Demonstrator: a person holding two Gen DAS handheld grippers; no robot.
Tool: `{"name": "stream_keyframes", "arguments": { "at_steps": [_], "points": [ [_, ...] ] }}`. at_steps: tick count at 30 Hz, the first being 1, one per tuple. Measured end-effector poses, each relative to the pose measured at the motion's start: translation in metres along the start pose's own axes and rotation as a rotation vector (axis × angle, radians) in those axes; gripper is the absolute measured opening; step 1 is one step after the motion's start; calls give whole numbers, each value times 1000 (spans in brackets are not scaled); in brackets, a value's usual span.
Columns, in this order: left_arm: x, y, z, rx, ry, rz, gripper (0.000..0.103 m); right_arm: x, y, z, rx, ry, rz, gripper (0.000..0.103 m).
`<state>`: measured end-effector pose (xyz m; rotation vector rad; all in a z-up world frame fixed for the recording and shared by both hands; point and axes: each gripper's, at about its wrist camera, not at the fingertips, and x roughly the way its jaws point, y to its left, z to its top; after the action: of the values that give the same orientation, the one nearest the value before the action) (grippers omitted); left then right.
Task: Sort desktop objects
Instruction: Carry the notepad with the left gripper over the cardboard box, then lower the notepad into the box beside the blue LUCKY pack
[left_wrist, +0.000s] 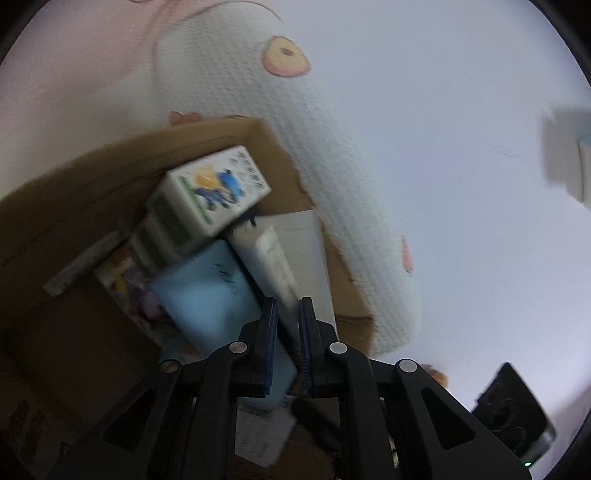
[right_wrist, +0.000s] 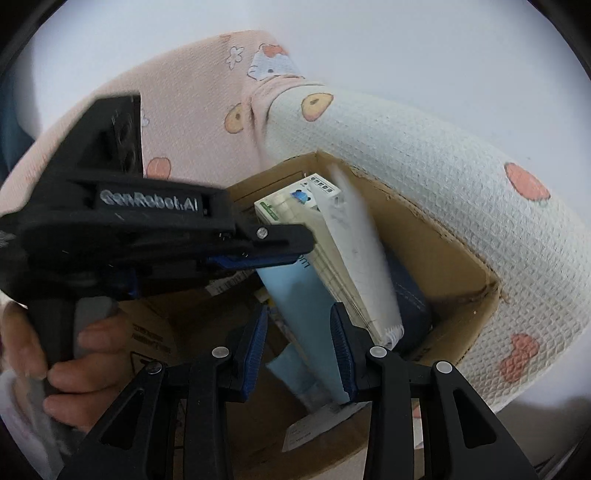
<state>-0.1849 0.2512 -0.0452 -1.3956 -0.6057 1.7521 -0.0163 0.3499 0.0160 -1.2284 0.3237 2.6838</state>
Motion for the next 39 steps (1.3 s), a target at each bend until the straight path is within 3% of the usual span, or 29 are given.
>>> {"name": "stream_keyframes", "arguments": {
  "at_steps": [11, 16, 21, 39],
  "points": [
    [2, 22, -3, -77, 40, -14, 13, 12, 11, -1, -48, 33, -58, 33],
    [10, 28, -7, -105, 82, -6, 13, 36, 14, -3, -122, 112, -138, 33],
    [15, 40, -9, -156, 96, 11, 13, 54, 6, 5, -108, 169, -143, 33],
    [26, 48, -11, -250, 104, -29, 13, 71, 28, -6, -397, 253, -233, 38]
  ]
}}
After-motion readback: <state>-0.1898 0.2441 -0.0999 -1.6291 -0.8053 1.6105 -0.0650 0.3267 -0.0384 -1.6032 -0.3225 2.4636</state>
